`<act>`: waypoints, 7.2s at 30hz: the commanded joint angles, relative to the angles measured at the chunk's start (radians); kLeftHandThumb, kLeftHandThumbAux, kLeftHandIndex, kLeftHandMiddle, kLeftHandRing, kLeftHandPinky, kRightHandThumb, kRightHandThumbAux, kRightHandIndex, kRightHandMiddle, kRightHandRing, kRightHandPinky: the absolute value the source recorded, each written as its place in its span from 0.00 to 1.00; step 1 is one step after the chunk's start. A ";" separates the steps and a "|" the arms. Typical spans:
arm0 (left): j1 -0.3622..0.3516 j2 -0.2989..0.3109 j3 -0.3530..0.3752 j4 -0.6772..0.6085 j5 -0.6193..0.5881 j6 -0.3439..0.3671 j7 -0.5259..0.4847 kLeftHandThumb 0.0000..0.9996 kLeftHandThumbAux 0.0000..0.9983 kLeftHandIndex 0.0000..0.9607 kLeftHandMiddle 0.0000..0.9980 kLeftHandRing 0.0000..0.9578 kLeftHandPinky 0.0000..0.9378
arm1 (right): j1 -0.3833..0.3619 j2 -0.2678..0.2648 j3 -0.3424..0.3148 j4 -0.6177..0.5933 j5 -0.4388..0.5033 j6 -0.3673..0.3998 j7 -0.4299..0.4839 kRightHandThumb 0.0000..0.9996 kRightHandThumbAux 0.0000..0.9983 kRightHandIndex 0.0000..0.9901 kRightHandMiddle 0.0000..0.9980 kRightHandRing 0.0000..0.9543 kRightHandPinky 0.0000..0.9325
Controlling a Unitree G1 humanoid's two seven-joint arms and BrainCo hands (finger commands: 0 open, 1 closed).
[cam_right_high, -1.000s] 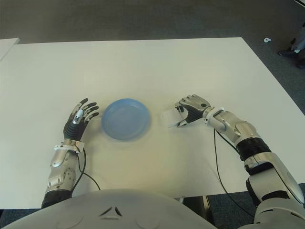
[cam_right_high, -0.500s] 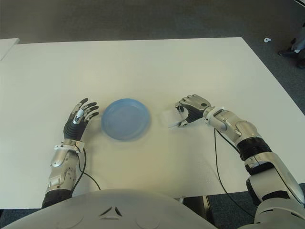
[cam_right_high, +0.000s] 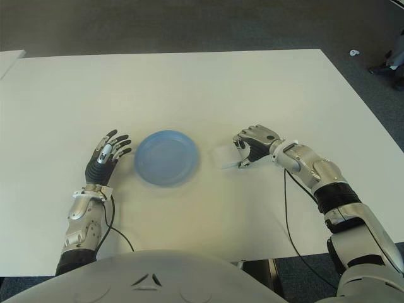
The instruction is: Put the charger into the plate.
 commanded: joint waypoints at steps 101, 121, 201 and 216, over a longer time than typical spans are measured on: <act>0.017 0.018 0.010 0.001 0.003 0.009 -0.008 0.00 0.47 0.16 0.26 0.28 0.30 | -0.065 -0.082 0.066 0.170 -0.201 -0.188 -0.115 0.58 0.42 0.00 0.05 0.10 0.22; 0.027 0.004 0.007 -0.011 0.019 0.000 0.007 0.00 0.48 0.14 0.25 0.27 0.29 | -0.084 -0.080 0.110 0.240 -0.226 -0.176 -0.211 0.56 0.41 0.00 0.07 0.12 0.23; 0.060 -0.039 -0.001 -0.049 0.009 0.007 0.019 0.01 0.48 0.16 0.26 0.28 0.30 | -0.267 0.166 0.213 0.333 -0.188 -0.142 -0.160 0.62 0.40 0.03 0.13 0.21 0.33; 0.062 -0.038 -0.011 -0.079 0.032 0.038 0.052 0.00 0.48 0.15 0.25 0.27 0.29 | -0.281 0.207 0.238 0.401 -0.192 -0.121 -0.206 0.63 0.38 0.04 0.13 0.21 0.34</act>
